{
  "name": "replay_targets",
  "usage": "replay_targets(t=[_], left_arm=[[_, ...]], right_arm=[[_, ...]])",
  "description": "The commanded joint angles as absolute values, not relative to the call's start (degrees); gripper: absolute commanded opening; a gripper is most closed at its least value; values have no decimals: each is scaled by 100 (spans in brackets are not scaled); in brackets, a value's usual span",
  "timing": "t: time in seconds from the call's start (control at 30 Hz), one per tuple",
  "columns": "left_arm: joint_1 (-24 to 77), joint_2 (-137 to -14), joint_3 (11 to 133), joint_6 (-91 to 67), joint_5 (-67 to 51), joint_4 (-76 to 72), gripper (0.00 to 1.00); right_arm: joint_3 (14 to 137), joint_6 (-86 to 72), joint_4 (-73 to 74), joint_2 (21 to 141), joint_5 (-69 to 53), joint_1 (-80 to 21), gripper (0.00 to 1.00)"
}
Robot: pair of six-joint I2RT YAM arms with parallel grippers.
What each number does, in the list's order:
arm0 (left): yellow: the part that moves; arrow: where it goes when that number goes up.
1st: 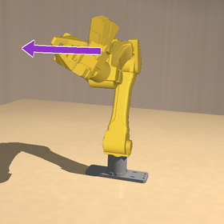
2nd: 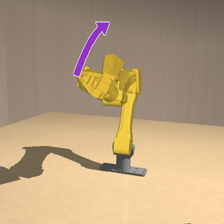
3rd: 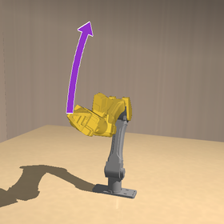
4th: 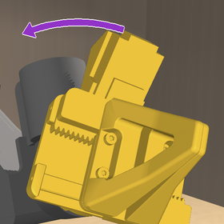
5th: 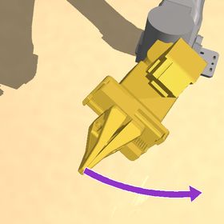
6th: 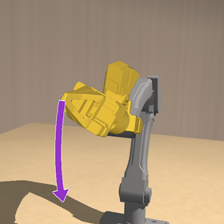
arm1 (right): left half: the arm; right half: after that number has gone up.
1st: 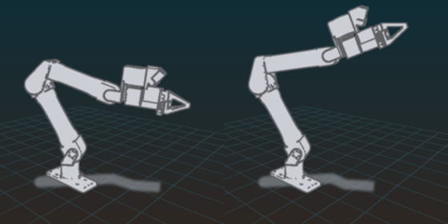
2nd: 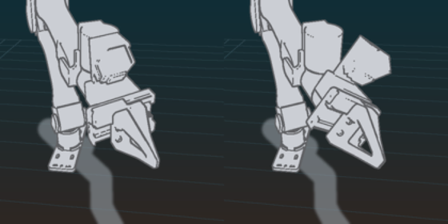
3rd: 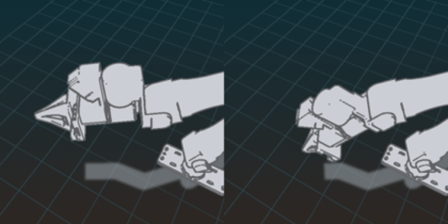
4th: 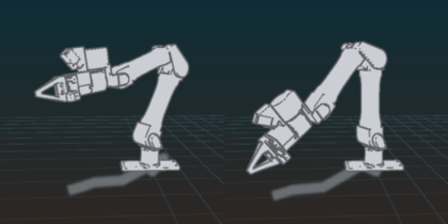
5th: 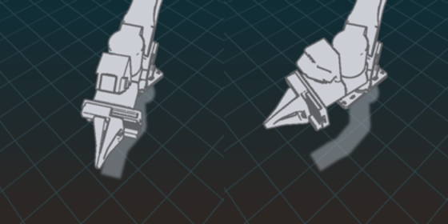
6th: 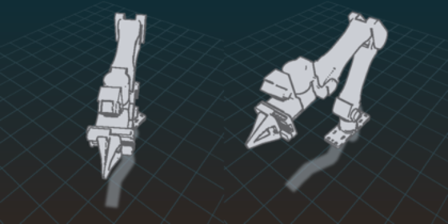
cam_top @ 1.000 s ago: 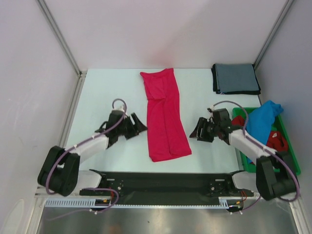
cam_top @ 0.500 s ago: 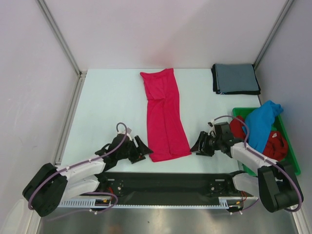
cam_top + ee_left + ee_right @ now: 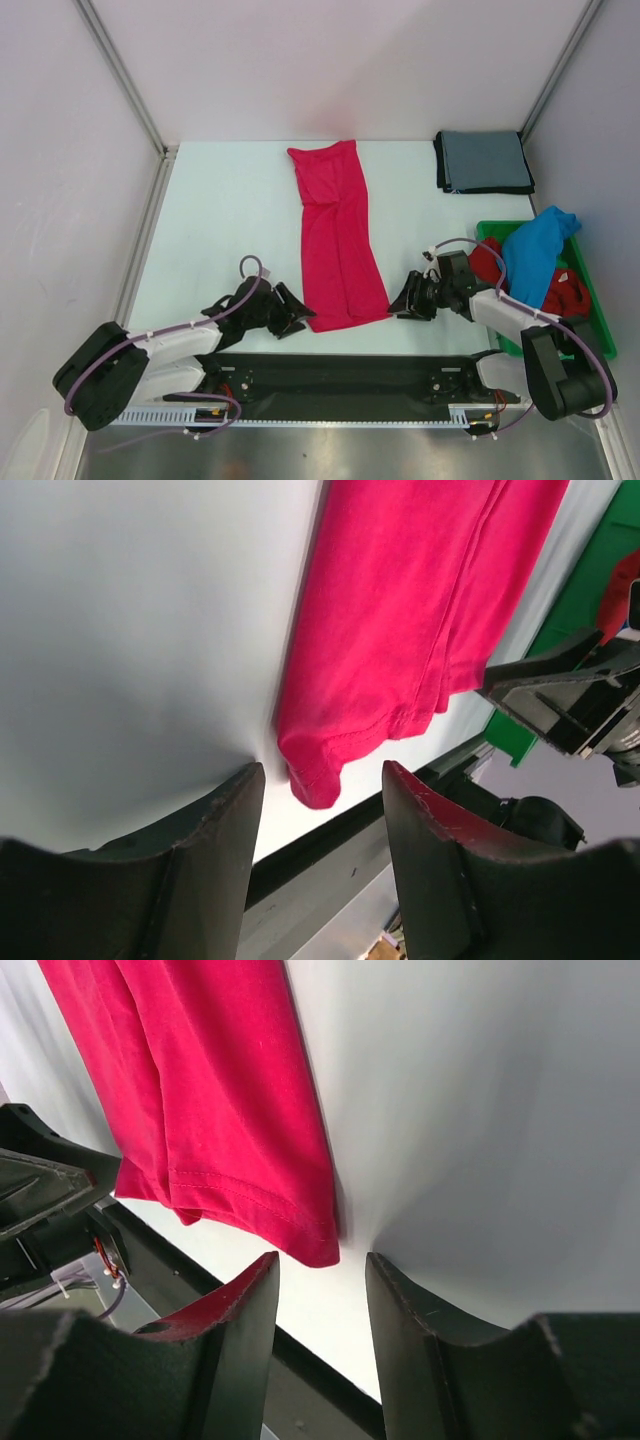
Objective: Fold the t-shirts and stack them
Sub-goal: Fold the tshirt
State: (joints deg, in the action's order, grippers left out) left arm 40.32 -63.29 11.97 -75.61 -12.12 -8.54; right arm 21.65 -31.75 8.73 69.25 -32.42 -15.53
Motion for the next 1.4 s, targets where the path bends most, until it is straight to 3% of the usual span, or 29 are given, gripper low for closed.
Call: replay_targets(t=[0.0,0.4,0.5,0.53,0.57,0.63,0.67,0.97,1.13,1.37], left_arm=[[4201,-6442,993,-7848,-1037,-360,57],[4219,-7215,993,-7840,-1072,-958,54],[4219,-7269,1002,-7779,-1037,-1037,37],[4227,-7251,976,-7770,-1002,-1037,34],[4228,-7216,949,-7761,-976,-1046,22],[4227,-7093,871,-7673,-958,-1046,9],[4219,-7041,844,-7647,-967,-1037,0],[4236,-5336,290,-6962,-1204,-309,0],[4236,-4896,431,-6478,-1213,492,0],[4245,-4475,44,-6592,-1503,150,1]], right_arm=[[2197,-3164,703,6979,-3313,-1556,45],[2083,-3173,150,7567,-3489,-1564,43],[2083,-3208,70,7655,-3577,-1573,35],[2074,-3225,62,7655,-3595,-1573,27],[2057,-3252,62,7664,-3630,-1591,21],[2039,-3278,53,7655,-3700,-1661,0],[2022,-3322,70,7551,-3700,-1713,0],[1267,-4797,237,5811,-2919,-3260,0],[958,-5045,88,5379,-2839,-3313,0],[800,-5203,97,5204,-2734,-3541,0]])
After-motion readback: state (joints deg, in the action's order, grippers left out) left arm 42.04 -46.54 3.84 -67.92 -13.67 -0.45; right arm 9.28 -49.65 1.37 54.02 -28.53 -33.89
